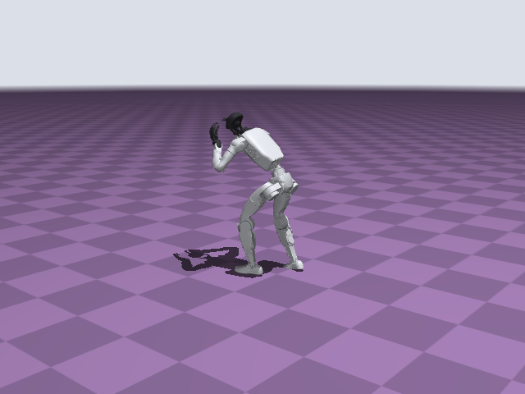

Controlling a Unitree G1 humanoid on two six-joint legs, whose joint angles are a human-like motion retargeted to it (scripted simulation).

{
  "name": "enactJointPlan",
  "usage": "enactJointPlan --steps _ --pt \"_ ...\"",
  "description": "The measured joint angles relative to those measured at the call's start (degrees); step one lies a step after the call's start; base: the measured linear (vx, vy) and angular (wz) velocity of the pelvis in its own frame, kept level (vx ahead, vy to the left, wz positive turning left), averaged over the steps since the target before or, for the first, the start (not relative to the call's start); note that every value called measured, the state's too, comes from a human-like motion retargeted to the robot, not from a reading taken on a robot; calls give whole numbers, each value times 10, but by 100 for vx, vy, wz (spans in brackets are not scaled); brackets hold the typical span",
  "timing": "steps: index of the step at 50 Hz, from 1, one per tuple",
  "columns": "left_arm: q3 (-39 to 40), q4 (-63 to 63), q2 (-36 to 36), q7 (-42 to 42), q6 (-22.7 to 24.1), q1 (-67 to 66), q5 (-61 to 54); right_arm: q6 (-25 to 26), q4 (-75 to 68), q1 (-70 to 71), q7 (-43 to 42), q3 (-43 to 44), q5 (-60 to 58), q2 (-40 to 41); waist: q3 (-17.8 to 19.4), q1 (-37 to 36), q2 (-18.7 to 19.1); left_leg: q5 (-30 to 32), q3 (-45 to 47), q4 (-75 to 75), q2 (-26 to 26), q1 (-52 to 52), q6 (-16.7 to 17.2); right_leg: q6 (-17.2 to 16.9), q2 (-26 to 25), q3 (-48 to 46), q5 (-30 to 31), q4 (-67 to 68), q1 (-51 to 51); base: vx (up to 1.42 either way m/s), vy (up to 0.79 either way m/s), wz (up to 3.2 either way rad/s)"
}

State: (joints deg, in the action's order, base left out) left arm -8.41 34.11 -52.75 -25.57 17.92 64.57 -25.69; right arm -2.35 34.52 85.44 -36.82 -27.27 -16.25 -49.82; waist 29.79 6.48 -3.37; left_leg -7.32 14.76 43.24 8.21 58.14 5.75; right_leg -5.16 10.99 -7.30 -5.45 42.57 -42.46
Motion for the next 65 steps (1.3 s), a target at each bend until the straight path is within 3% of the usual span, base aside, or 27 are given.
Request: enactJointPlan --steps 4,8,10,12,15,18,20,22,25,27,28,31,34,37,40,42,45,47,48,50,52,56,58,60,62,63,65 --pt "-16 0 -4 -7 7 -2 -21 -2 3 -30 -10 10 -4 4 0 -36 4 12 13 -264 5 -97 6 -9 6 18 79 81 10 95 37 8" --pt "-46 -3 -15 -12 2 20 -30 8 -2 -32 11 10 -3 -13 0 -15 32 40 -11 -203 -30 -111 -39 -26 -14 94 189 274 -69 98 40 125" --pt "-62 -5 -19 -7 -1 38 -28 13 -4 -24 26 13 0 -28 0 10 50 -18 -31 -120 -57 -93 -43 -51 -62 150 150 334 -113 97 33 186" --pt "-78 -15 -20 8 -2 51 11 2 -2 -29 33 19 5 -38 0 23 79 -85 -35 2 -57 -65 -14 -39 -72 145 86 341 -152 99 35 129" --pt "-93 -21 -9 25 0 61 32 1 -4 -34 31 24 -2 -39 0 33 112 -134 -40 -5 -83 -113 -4 -12 -56 98 52 200 -184 97 32 88" --pt "-93 -25 3 39 4 31 40 -12 -3 -70 23 33 18 -11 0 63 124 -149 -41 -65 -127 -212 16 -40 -43 28 69 -74 -125 105 28 106" --pt "-88 -21 9 42 6 6 35 -19 0 -92 22 37 35 6 0 91 120 -145 -41 -98 -170 -281 23 -83 -35 -6 65 -233 -76 113 17 128" --pt "-88 -18 12 35 5 -9 23 -15 -2 -102 27 38 52 21 0 104 113 -118 -47 -51 -181 -302 48 -98 -65 10 54 -309 -37 112 -2 90" --pt "-69 -11 4 35 -6 -22 14 -16 3 -100 36 42 76 27 0 122 96 18 -9 117 -200 -261 89 -98 -53 97 91 -311 10 110 24 80" --pt "-102 -26 -4 28 4 37 30 2 -25 -9 57 -7 64 1 0 117 97 113 51 226 -184 -164 93 -61 -12 116 108 -252 -30 98 34 62" --pt "-107 -33 -11 22 6 56 26 2 -34 17 55 -17 66 -5 0 106 101 115 57 275 -157 -127 93 -48 -11 116 91 -198 -48 103 10 -2" --pt "-112 -40 -30 20 12 76 13 3 -50 47 55 -24 55 -2 0 70 102 60 25 324 -77 -44 86 -62 -30 113 35 -77 -61 105 -4 -49" --pt "-112 -35 -40 26 18 87 -19 6 -51 41 41 -5 32 14 0 33 87 41 1 193 -15 -5 62 -33 -34 113 -2 -54 -40 96 11 -49" --pt "-116 -35 -47 28 28 81 -45 13 -48 22 31 3 4 32 0 -7 79 45 -17 -92 26 -43 47 -13 -39 118 -14 -59 -5 96 28 -91" --pt "-116 -38 -53 22 40 59 -71 12 -42 -10 23 13 2 50 0 -59 77 29 -94 -348 46 -127 66 -13 -51 134 -16 -14 18 101 52 -147" --pt "-116 -37 -62 23 42 54 -78 9 -38 -25 30 22 7 57 0 -77 74 44 -106 -375 50 -155 66 8 -39 133 24 82 -15 94 65 -82" --pt "-123 -38 -59 24 42 67 -81 18 -37 -27 47 25 8 49 0 -78 72 98 -49 -340 23 -175 50 38 0 140 142 267 -119 89 68 22" --pt "-126 -38 -54 25 36 79 -67 25 -34 -22 59 28 9 41 0 -48 80 71 -46 -261 -15 -154 53 19 -24 182 138 342 -169 93 62 134" --pt "-119 -39 -49 28 20 69 -29 21 -24 -34 67 40 11 40 0 -24 94 22 -51 -150 -24 -121 68 5 -41 192 105 364 -174 97 58 142" --pt "-123 -31 -41 30 22 75 -22 24 -21 -27 69 42 9 32 0 -5 109 -23 -38 -78 -46 -108 68 1 -46 181 65 339 -211 96 53 79" --pt "-124 -28 -22 22 15 67 -26 38 -24 -28 60 47 -1 32 0 11 118 -47 -20 -115 -81 -167 53 11 -15 119 51 221 -210 98 44 17" --pt "-145 -27 -9 30 19 51 2 37 -28 -40 54 43 -6 39 0 69 116 -80 20 -118 -150 -261 57 -66 21 -57 71 -131 -117 105 32 36" --pt "-153 -29 -15 30 20 46 6 36 -28 -50 57 44 3 42 0 90 97 -93 22 -76 -175 -297 83 -96 1 -127 71 -274 -62 106 1 11" --pt "-153 -32 -30 34 17 51 6 33 -25 -51 64 49 21 38 0 108 75 -77 38 19 -209 -291 93 -98 -2 -133 78 -339 -32 100 33 -3" --pt "-150 -40 -46 37 8 59 3 23 -20 -48 64 49 42 28 0 138 71 22 52 123 -247 -272 93 -85 50 -89 104 -303 -9 109 92 6" --pt "-150 -44 -59 35 4 62 -1 17 -20 -44 58 49 52 26 0 141 76 80 63 194 -239 -243 93 -50 57 -61 110 -246 -22 105 84 -60" --pt "-155 -44 -77 29 -1 74 -15 15 -21 -30 52 49 51 19 0 133 79 160 62 306 -218 -189 93 -22 64 -3 78 -74 -78 107 38 -94"
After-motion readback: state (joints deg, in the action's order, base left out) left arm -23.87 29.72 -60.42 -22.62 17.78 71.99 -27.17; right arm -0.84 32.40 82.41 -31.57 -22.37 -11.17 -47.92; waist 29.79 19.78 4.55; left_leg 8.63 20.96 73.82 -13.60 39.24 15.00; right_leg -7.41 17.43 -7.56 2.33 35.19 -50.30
